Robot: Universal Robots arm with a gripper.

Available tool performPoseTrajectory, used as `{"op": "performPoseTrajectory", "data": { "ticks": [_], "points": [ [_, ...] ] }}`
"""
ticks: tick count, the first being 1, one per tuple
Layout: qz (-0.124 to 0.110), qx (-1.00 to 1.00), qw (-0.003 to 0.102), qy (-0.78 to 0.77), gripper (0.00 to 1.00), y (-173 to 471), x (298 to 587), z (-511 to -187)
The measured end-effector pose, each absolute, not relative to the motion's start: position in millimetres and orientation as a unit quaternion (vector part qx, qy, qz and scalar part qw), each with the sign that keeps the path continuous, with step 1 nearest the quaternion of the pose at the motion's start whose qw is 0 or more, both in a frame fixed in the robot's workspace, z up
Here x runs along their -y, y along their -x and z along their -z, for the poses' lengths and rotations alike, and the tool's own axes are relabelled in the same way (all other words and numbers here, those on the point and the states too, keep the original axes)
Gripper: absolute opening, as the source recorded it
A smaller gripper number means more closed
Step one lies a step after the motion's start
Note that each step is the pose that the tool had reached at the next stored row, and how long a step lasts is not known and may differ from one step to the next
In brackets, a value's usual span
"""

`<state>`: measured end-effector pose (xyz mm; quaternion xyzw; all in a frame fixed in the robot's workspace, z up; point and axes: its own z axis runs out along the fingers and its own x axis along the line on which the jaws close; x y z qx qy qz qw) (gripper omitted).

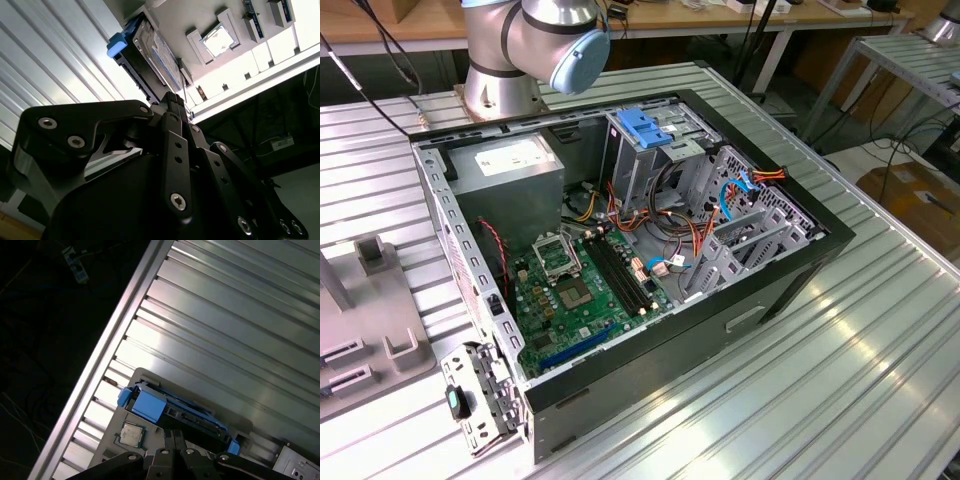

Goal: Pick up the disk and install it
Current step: 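Pick up the disk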

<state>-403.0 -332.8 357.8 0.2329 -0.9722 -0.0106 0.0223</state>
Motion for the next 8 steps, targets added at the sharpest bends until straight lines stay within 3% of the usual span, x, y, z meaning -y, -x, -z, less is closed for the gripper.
{"op": "performPoseTrajectory", "data": {
  "ticks": [8],
  "points": [
    [0.01,0.97,0.022,-0.241,0.11,403.0,332.8,-357.8]
  ]
}}
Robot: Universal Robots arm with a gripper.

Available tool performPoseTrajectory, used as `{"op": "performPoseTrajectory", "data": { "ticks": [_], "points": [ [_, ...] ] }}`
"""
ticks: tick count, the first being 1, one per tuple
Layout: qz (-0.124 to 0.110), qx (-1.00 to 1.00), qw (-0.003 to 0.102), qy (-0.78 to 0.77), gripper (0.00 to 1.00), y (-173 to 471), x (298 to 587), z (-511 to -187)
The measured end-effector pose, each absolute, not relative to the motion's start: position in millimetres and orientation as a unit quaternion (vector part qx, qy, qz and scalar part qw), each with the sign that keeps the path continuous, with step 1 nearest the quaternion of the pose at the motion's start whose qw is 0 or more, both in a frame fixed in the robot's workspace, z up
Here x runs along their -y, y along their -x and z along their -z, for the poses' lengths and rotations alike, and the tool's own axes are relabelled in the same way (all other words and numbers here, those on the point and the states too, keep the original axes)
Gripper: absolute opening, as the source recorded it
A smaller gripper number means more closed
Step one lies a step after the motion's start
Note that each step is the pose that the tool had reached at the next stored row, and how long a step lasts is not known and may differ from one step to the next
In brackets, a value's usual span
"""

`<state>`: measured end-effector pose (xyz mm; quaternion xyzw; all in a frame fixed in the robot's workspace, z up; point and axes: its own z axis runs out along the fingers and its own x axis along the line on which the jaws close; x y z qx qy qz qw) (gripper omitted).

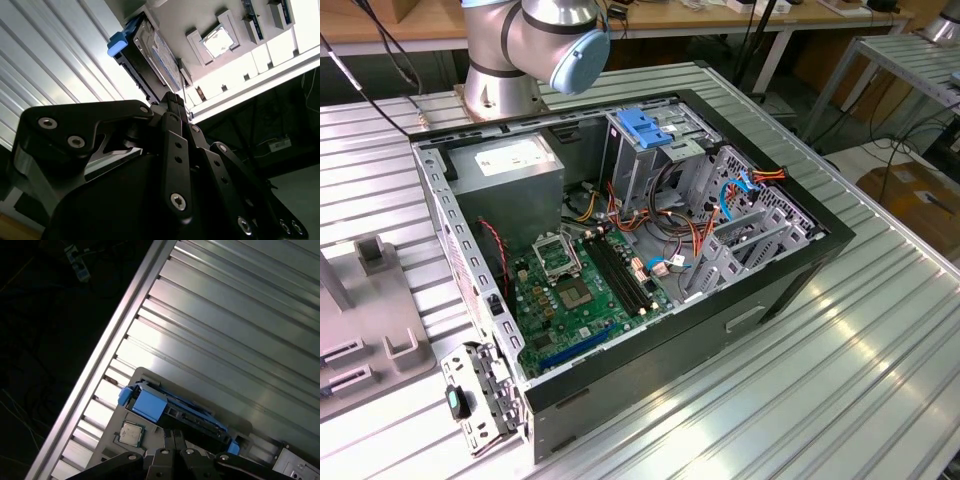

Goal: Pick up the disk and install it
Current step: 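Pick up the disk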

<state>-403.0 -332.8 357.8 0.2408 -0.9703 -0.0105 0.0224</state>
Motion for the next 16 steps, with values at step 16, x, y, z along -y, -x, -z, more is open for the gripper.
{"op": "performPoseTrajectory", "data": {
  "ticks": [16],
  "points": [
    [0.01,0.967,0.023,-0.253,0.11,403.0,332.8,-357.8]
  ]
}}
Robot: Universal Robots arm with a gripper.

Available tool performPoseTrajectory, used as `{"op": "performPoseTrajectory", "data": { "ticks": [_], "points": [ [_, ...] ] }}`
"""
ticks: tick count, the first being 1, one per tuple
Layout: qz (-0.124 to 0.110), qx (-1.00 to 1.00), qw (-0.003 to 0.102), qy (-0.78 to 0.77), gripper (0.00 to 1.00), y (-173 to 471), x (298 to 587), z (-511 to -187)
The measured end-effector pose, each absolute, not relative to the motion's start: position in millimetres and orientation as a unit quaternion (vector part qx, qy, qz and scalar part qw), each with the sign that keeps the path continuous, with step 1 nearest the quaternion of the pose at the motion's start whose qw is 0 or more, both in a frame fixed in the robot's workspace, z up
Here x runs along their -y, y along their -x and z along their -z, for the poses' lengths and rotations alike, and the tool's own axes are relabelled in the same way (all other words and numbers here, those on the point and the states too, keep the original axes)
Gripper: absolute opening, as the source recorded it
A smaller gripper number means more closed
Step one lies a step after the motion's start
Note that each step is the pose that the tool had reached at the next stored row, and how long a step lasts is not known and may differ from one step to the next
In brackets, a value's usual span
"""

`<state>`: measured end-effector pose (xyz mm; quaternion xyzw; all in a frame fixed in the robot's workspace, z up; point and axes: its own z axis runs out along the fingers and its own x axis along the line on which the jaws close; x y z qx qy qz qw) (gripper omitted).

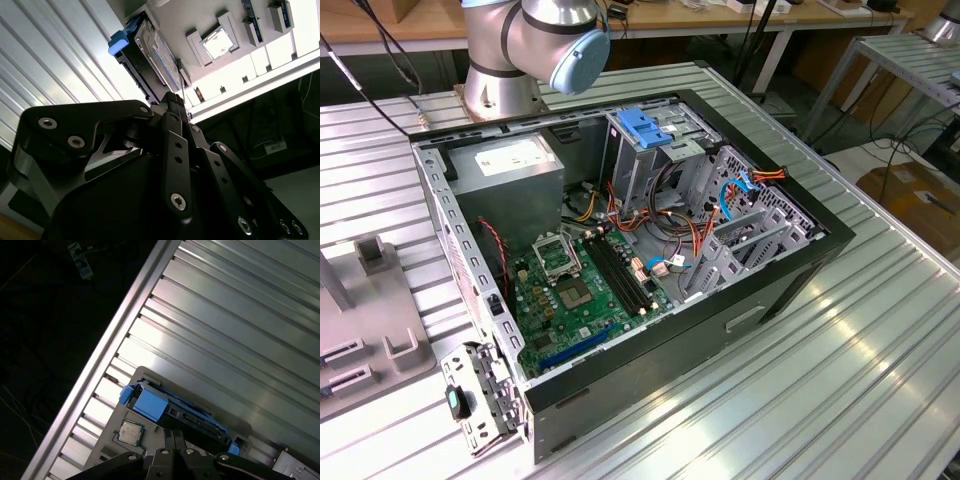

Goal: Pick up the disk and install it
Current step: 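Pick up the disk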

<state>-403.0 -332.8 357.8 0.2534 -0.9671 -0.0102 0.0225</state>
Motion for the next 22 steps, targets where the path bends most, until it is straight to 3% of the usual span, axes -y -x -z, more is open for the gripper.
{"op": "performPoseTrajectory", "data": {
  "ticks": [22],
  "points": [
    [0.01,0.964,0.023,-0.265,0.11,403.0,332.8,-357.8]
  ]
}}
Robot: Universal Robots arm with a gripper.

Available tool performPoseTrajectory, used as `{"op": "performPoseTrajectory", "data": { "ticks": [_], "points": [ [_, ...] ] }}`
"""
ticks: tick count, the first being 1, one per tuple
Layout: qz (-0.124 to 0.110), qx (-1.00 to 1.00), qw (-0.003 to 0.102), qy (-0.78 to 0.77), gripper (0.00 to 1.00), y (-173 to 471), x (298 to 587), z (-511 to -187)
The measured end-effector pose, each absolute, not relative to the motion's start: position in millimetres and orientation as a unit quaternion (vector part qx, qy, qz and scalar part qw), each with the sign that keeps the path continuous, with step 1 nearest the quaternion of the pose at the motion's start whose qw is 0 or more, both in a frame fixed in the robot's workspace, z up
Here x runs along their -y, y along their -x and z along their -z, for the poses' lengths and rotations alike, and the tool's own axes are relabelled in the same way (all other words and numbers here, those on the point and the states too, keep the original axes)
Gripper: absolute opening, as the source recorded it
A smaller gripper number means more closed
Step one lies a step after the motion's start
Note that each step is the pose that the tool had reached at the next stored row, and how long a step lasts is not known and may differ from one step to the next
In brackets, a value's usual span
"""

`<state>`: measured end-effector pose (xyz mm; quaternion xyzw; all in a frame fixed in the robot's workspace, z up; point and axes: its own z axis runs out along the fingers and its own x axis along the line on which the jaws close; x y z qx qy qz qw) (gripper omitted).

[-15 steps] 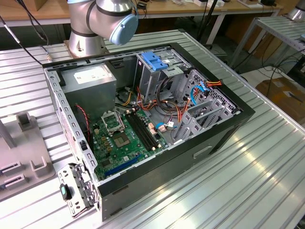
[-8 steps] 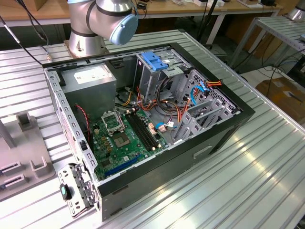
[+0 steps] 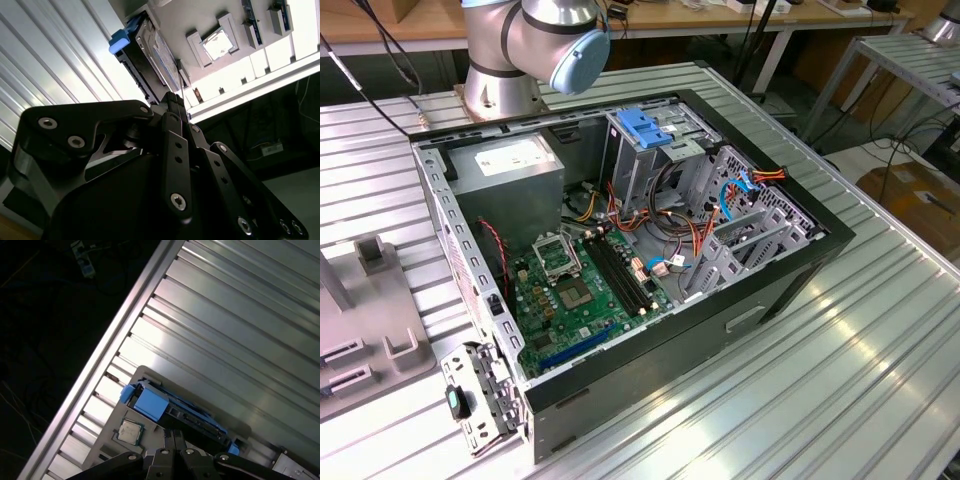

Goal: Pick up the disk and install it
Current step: 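Pick up the disk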

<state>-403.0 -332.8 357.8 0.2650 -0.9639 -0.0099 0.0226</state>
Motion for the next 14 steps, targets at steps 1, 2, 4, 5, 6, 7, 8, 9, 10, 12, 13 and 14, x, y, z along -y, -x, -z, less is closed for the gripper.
{"op": "performPoseTrajectory", "data": {
  "ticks": [1,2,4,5,6,7,8,9,10,12,13,14],
  "points": [
    [0.01,0.964,0.023,-0.266,0.11,403.0,332.8,-357.8],
    [0.01,0.963,0.023,-0.267,0.11,403.0,332.8,-357.8],
    [0.01,0.963,0.023,-0.269,0.11,403.0,332.8,-357.8],
    [0.01,0.963,0.023,-0.27,0.11,403.0,332.8,-357.8],
    [0.01,0.962,0.023,-0.271,0.11,403.0,332.8,-357.8],
    [0.01,0.962,0.023,-0.272,0.11,403.0,332.8,-357.8],
    [0.01,0.962,0.023,-0.272,0.11,403.0,332.8,-357.8],
    [0.01,0.962,0.023,-0.273,0.11,403.0,332.8,-357.8],
    [0.01,0.961,0.023,-0.274,0.11,403.0,332.8,-357.8],
    [0.01,0.961,0.023,-0.277,0.11,403.0,332.8,-357.8],
    [0.01,0.96,0.023,-0.278,0.11,403.0,332.8,-357.8],
    [0.01,0.96,0.023,-0.279,0.11,403.0,332.8,-357.8]
  ]
}}
